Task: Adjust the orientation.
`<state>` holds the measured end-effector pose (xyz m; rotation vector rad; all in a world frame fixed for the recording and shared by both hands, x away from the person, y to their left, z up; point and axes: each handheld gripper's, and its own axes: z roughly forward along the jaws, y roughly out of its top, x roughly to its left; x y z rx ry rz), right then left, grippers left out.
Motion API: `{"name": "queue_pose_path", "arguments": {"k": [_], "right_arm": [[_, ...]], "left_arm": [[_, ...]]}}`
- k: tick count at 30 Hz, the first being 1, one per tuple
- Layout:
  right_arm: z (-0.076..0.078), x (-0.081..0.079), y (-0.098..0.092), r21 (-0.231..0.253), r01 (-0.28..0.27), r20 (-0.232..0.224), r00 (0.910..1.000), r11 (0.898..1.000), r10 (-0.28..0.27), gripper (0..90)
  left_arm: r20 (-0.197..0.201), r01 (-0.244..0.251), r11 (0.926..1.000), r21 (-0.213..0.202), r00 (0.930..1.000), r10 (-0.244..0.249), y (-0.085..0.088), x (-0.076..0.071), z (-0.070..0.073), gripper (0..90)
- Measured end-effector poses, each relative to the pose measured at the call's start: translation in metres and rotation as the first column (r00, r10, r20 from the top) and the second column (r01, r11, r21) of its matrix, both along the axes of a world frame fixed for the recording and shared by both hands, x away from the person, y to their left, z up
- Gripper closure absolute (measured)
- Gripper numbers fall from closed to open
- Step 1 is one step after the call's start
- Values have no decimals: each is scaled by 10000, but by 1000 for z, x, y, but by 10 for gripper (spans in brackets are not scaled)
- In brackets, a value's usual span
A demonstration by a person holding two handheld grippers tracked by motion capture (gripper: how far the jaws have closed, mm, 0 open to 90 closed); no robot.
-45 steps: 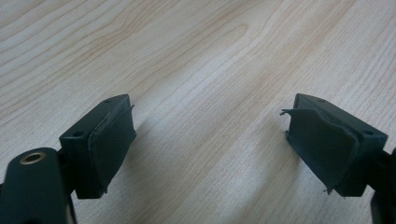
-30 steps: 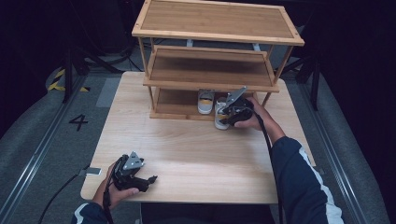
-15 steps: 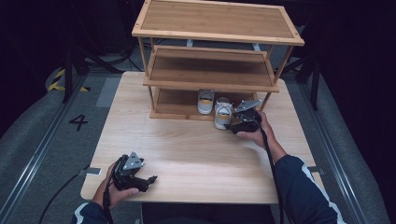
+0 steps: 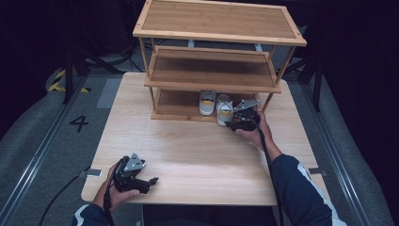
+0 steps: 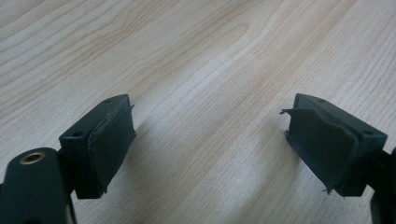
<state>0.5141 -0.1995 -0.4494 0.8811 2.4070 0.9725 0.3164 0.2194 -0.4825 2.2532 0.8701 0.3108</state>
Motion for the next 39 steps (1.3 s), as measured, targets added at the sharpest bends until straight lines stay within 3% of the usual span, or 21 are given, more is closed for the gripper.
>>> {"name": "queue_pose_path", "arguments": {"k": [5,19,39], "right_arm": [[-1,10,1,174,232,1,9997,9996,-232,458],[-2,33,8,-49,414,93,9991,9991,-414,471],[-5,44,14,-73,555,114,9984,9984,-555,477]], "left_arm": [[2,-2,10000,-2,10000,2,0,0,0,150],[-4,2,10000,-9,10000,-2,0,0,0,150],[2,-1,10000,1,10000,1,0,0,0,150]]}}
